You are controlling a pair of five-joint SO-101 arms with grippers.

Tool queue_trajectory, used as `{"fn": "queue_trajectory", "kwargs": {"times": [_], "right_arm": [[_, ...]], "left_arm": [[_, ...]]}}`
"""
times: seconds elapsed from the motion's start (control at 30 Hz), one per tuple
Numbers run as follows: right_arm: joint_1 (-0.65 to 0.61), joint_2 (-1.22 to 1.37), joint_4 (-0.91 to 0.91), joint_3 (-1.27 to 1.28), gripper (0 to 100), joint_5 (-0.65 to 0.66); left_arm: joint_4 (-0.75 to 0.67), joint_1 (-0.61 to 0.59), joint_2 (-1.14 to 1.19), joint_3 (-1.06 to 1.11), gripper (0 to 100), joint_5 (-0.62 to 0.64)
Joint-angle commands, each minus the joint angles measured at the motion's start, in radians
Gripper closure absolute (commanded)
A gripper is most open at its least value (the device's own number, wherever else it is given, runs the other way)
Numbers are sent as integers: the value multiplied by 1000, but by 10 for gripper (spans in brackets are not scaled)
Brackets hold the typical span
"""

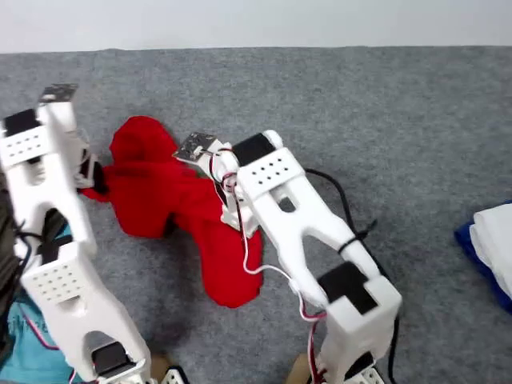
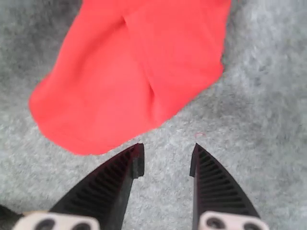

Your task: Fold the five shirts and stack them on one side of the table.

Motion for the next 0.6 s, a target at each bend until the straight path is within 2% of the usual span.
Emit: {"fn": "queue_trajectory", "kwargs": {"times": [0.0, 0.07, 0.33, 0.57], "right_arm": [[-4, 38, 44, -101, 823, 12], [12, 54, 68, -115, 824, 12], [151, 21, 166, -117, 824, 11], [294, -64, 170, -110, 824, 11]], "left_arm": [[32, -23, -8, -1, 825, -60], [78, -12, -8, 2, 825, -81], [78, 49, -153, 97, 824, -121], [77, 189, -456, 384, 823, -166]]}}
